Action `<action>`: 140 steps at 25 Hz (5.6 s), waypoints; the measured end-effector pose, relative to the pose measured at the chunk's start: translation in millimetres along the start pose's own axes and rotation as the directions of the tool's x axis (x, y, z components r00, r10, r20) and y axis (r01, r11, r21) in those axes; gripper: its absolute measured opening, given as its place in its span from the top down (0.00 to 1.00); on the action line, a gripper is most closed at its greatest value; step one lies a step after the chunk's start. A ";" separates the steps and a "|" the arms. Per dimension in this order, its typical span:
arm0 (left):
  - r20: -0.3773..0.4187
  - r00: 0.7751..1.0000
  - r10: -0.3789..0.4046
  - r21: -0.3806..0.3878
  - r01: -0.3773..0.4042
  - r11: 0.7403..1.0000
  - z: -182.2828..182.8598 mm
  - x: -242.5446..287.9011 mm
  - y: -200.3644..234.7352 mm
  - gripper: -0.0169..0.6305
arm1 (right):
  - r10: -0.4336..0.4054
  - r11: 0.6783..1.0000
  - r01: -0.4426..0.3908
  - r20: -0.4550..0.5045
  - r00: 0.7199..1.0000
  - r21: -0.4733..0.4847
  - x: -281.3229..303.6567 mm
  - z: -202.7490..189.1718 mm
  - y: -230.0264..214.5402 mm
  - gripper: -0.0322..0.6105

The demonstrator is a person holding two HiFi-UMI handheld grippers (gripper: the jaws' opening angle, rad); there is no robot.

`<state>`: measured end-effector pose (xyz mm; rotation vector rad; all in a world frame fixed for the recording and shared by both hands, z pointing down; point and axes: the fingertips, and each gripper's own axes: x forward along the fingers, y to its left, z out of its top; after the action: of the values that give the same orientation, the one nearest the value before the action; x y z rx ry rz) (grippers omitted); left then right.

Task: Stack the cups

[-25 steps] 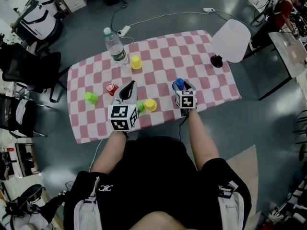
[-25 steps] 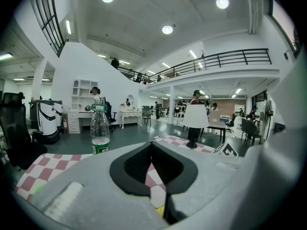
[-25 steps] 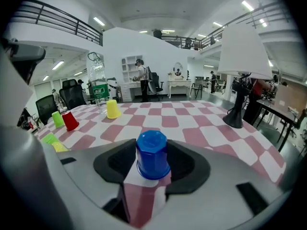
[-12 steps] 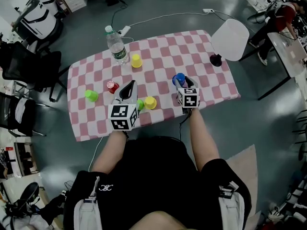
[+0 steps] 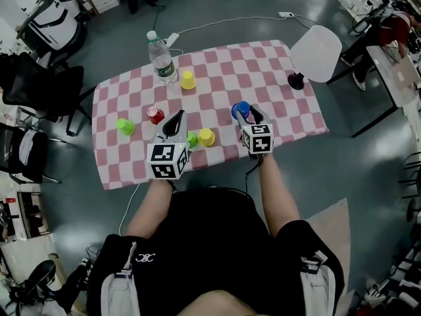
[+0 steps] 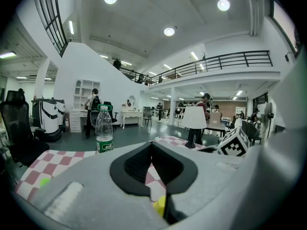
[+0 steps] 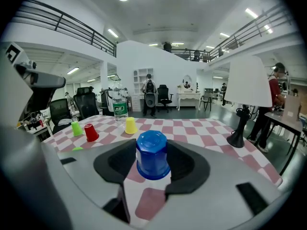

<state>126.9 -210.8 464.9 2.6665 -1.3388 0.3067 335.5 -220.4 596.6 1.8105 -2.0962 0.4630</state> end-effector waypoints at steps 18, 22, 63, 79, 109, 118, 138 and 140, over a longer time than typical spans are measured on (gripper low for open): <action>-0.054 0.998 0.015 -0.030 -0.017 0.999 -27.9 -14.9 10.3 0.95 | 0.100 0.995 -0.101 -0.085 0.991 -0.002 -4.2 -56.9 55.5 0.63; -0.061 0.998 0.023 -0.035 -0.025 0.999 -32.9 -21.6 13.0 0.95 | 0.115 0.993 -0.114 -0.099 0.988 0.008 -4.2 -64.7 63.7 0.63; -0.022 0.996 0.087 -0.065 -0.088 0.994 -30.5 -58.5 34.0 0.95 | 0.157 0.987 -0.157 0.241 0.958 -0.019 -33.3 20.8 97.4 0.57; 0.060 0.997 0.049 -0.061 -0.045 0.997 19.1 -62.9 53.0 0.95 | -0.022 0.998 0.042 0.413 0.910 -0.039 -66.1 133.5 117.0 0.95; 0.048 0.957 0.287 -0.139 -0.278 0.951 -25.7 -225.4 269.0 0.95 | 0.266 0.962 -0.222 0.352 0.898 -0.161 3.0 153.2 398.0 0.94; 0.033 0.948 0.316 -0.140 -0.309 0.941 -39.7 -261.8 319.9 0.95 | 0.330 0.939 -0.291 0.240 0.913 -0.183 50.9 120.1 466.4 0.93; -0.016 0.923 0.384 -0.143 -0.382 0.913 -64.1 -295.2 387.8 0.95 | 0.294 0.925 -0.311 -0.109 0.950 -0.218 185.0 20.3 499.5 0.60; -0.021 0.920 0.392 -0.146 -0.390 0.909 -65.6 -297.9 392.4 0.95 | 0.283 0.930 -0.303 -0.122 0.951 -0.207 190.1 14.8 499.2 0.60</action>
<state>-369.9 -198.6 469.5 2.2672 -1.8206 0.2257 -185.2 -325.5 654.9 1.3336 -2.2623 0.3563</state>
